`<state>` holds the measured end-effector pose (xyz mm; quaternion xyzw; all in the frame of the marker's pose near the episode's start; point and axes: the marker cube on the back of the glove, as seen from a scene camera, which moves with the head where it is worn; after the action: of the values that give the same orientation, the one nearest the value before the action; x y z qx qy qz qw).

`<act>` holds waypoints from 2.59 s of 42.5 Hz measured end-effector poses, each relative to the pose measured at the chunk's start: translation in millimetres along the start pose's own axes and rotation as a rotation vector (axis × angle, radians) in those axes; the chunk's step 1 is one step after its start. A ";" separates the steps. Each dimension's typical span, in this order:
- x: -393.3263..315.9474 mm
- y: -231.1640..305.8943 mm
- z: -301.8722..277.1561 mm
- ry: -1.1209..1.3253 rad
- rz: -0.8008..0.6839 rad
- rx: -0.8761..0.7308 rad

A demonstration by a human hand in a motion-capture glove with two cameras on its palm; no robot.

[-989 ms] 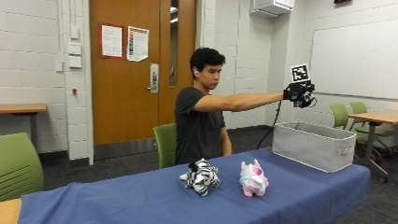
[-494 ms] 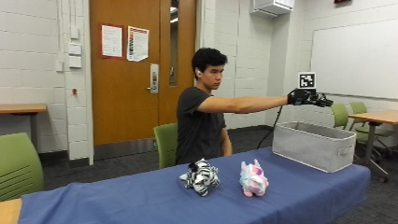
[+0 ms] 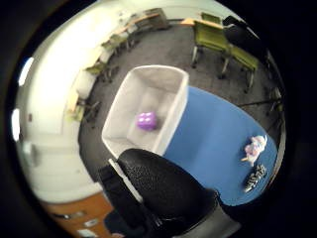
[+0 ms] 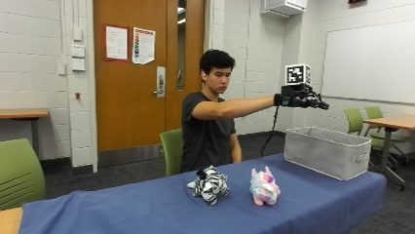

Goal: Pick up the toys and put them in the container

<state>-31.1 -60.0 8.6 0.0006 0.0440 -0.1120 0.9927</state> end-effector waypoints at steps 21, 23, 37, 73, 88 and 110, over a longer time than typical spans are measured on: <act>214.6 48.3 100.9 0.049 0.274 -0.044; 224.2 50.1 115.4 0.040 0.289 -0.054; 270.4 57.7 234.6 -0.044 0.380 -0.200; 202.5 138.0 283.7 -0.080 0.298 -0.057; 193.9 136.1 262.3 -0.016 0.268 -0.069; 114.8 40.6 40.7 -0.104 0.149 0.135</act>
<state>92.9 -46.4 38.7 0.0650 -0.0154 -0.0404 0.9969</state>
